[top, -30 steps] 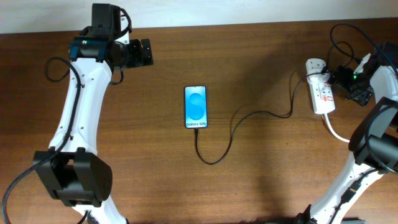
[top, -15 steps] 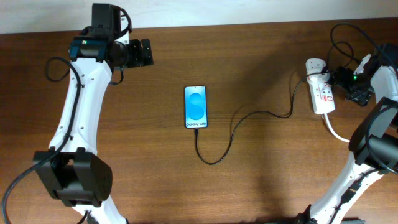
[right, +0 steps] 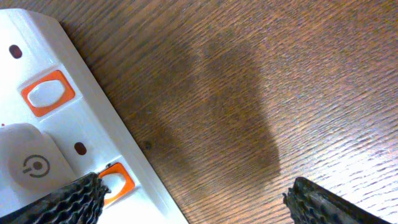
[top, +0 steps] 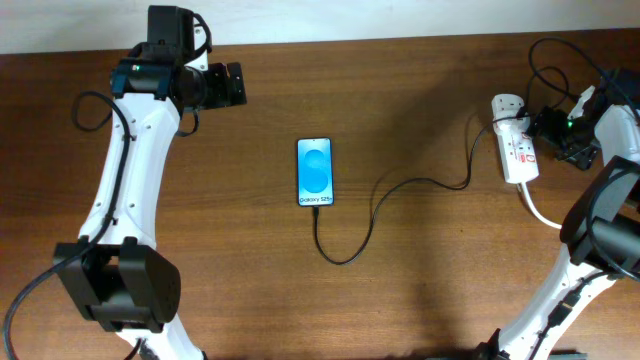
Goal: Plug charger to phone and switch on socket
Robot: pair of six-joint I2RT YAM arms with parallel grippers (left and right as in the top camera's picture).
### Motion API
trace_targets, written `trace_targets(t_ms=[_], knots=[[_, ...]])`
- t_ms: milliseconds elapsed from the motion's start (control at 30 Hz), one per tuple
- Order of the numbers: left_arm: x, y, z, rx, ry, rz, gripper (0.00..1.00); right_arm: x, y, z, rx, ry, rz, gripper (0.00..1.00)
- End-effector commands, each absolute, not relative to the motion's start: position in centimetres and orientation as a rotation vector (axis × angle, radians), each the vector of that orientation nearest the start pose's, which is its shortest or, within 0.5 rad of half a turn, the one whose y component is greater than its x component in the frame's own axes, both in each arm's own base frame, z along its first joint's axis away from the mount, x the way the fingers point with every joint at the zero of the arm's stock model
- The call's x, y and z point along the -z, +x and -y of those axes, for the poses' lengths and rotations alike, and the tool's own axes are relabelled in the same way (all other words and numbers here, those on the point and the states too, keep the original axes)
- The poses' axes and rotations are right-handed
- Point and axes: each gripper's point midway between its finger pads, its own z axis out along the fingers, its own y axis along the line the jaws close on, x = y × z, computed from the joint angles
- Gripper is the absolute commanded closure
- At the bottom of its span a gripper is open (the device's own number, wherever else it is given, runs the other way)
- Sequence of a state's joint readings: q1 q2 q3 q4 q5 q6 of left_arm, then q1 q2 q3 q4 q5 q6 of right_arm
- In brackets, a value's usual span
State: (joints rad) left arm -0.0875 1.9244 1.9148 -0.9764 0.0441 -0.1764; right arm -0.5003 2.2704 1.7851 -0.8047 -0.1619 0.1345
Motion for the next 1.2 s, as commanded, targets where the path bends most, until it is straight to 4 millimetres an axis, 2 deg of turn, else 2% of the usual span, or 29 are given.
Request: trace_targets(t_ms=[0, 533, 733, 800, 833, 900, 933, 967, 1000, 1067, 1100, 1133, 1167], knots=[[-21.1, 49.1, 4.8, 0.138, -0.09, -2.566, 0.01, 0.4, 45.9, 16.7, -0.284, 0.727, -2.806, 0.02], [-21.1, 49.1, 4.8, 0.138, -0.09, -2.566, 0.01, 0.3, 46.1, 14.8, -0.353, 0.629, -2.828, 0.02], [-21.1, 49.1, 4.8, 0.138, -0.09, -2.566, 0.01, -0.2, 45.8, 14.7, -0.355, 0.641, -2.835, 0.01], [-21.1, 49.1, 4.8, 0.139, -0.09, -2.566, 0.01, -1.6, 45.5, 15.9, -0.278, 0.712, -2.813, 0.02], [-21.1, 49.1, 4.8, 0.139, -0.09, -2.566, 0.01, -3.7, 45.3, 16.9, -0.231, 0.744, -2.773, 0.02], [-21.1, 49.1, 4.8, 0.138, -0.09, -2.566, 0.01, -6.8, 44.7, 17.7, -0.213, 0.757, -2.729, 0.02], [-21.1, 49.1, 4.8, 0.138, -0.09, -2.566, 0.01, -9.9, 42.8, 18.7, -0.179, 0.843, -2.696, 0.02], [-21.1, 49.1, 4.8, 0.138, -0.09, -2.566, 0.01, -11.2, 42.0, 18.9, -0.177, 0.856, -2.688, 0.02], [-21.1, 49.1, 4.8, 0.138, -0.09, -2.566, 0.01, -13.9, 40.1, 18.7, -0.172, 0.877, -2.68, 0.02], [-21.1, 49.1, 4.8, 0.138, -0.09, -2.566, 0.01, -17.6, 37.8, 17.3, -0.169, 0.869, -2.668, 0.01], [-21.1, 49.1, 4.8, 0.138, -0.09, -2.566, 0.01, -20.2, 36.2, 15.8, -0.167, 0.843, -2.663, 0.02], [-21.1, 49.1, 4.8, 0.138, -0.09, -2.566, 0.01, -21.6, 35.4, 14.5, -0.165, 0.791, -2.667, 0.01], [-21.1, 49.1, 4.8, 0.138, -0.09, -2.566, 0.01, -23.4, 34.1, 12.4, -0.163, 0.698, -2.684, 0.01]])
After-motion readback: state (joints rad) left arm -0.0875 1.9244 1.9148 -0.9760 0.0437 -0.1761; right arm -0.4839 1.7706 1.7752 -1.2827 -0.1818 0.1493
